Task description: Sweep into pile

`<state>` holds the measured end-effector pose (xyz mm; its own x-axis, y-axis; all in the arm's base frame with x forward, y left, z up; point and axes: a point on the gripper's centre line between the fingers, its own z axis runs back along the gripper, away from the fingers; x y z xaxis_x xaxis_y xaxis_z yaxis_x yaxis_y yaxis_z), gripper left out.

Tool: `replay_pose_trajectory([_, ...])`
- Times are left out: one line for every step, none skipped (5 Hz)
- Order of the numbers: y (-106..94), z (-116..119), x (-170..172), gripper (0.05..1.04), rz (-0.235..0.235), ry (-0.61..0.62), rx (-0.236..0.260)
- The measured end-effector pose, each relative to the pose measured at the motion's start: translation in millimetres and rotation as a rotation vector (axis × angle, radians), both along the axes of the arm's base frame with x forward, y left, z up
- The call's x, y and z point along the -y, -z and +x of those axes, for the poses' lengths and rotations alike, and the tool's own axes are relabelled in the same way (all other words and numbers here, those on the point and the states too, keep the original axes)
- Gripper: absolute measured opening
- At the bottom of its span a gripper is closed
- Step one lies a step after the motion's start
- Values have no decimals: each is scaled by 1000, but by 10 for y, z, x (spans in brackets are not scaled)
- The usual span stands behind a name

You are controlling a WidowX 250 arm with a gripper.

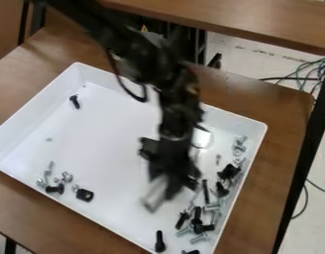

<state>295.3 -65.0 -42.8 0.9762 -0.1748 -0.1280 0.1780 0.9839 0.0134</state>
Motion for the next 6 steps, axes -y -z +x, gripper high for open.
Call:
replay_pose_trajectory([-15,46,-395,362,-12,-111,88])
replay_pose_trajectory([15,82,-588,362,-54,-184,86])
replay_pose_trajectory([64,196,-656,414,-116,-236,92])
replay_pose_trajectory([58,169,-673,674,-142,-255,115])
replay_pose_trajectory([44,52,-671,910,-127,-242,112])
replay_pose_trajectory([-49,4,-629,1019,-133,-267,115])
